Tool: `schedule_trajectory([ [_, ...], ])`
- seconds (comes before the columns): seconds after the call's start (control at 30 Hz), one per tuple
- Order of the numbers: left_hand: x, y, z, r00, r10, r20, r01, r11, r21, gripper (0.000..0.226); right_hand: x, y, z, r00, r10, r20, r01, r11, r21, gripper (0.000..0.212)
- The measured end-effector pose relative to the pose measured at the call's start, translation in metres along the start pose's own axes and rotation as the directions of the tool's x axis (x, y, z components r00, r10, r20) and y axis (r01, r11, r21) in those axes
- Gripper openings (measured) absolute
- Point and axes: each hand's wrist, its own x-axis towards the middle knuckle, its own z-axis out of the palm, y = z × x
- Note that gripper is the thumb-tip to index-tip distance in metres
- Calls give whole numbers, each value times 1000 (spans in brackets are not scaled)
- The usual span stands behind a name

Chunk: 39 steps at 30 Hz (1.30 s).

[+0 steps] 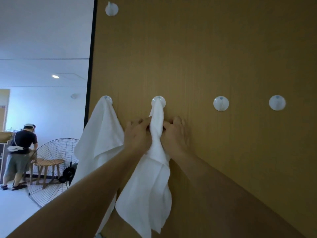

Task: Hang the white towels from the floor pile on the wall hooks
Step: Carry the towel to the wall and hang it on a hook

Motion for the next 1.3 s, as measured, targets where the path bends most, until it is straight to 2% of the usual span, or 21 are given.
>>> schedule_trajectory([
  [0.07, -3, 11, -3, 982, -91, 165, 140, 938, -317, 25, -1, -3, 0, 995, -16, 94, 2, 989, 148, 18],
  [0.1, -5, 15, -4, 962, -112, 250, 213, 878, -428, 21, -2, -5, 0, 995, -12, 104, -9, 980, 198, 17],
  [0.13, -6, 18, -7, 947, -125, 295, 257, 846, -466, 18, -4, -7, 1, 994, 27, 102, -51, 969, 242, 17],
  [0.2, -11, 21, -13, 952, -87, 294, 205, 893, -400, 24, -11, -12, -3, 979, 169, 117, -200, 911, 362, 20],
  [0.27, -17, 18, -23, 959, -34, 282, 144, 915, -377, 31, -15, -18, -9, 941, 276, 197, -338, 817, 467, 25],
  [0.37, -24, 9, -37, 941, 4, 339, 116, 936, -333, 35, -24, -32, -21, 915, 303, 267, -397, 793, 461, 29],
  [0.43, -27, 2, -46, 949, -8, 315, 110, 945, -308, 37, -34, -40, -25, 909, 307, 281, -401, 827, 395, 37],
  [0.6, -41, -12, -65, 991, 17, 133, 15, 971, -239, 39, -72, -49, -32, 886, 402, 231, -447, 874, 193, 58],
  [0.7, -56, -13, -74, 981, 167, 99, -140, 962, -236, 39, -100, -57, -40, 876, 455, 158, -466, 884, 37, 56],
  [0.8, -72, -3, -79, 935, 337, 108, -292, 908, -301, 38, -131, -65, -58, 856, 501, 124, -490, 865, -112, 57],
  [0.9, -93, 23, -80, 898, 410, 159, -325, 863, -387, 38, -163, -72, -90, 823, 560, 93, -506, 798, -327, 65],
  [1.03, -134, 83, -87, 845, 494, 207, -336, 790, -513, 37, -214, -86, -153, 794, 607, -35, -527, 658, -539, 62],
  [1.3, -238, 264, -145, 710, 687, 158, -404, 581, -707, 38, -362, -123, -329, 628, 736, -253, -684, 368, -630, 66],
])
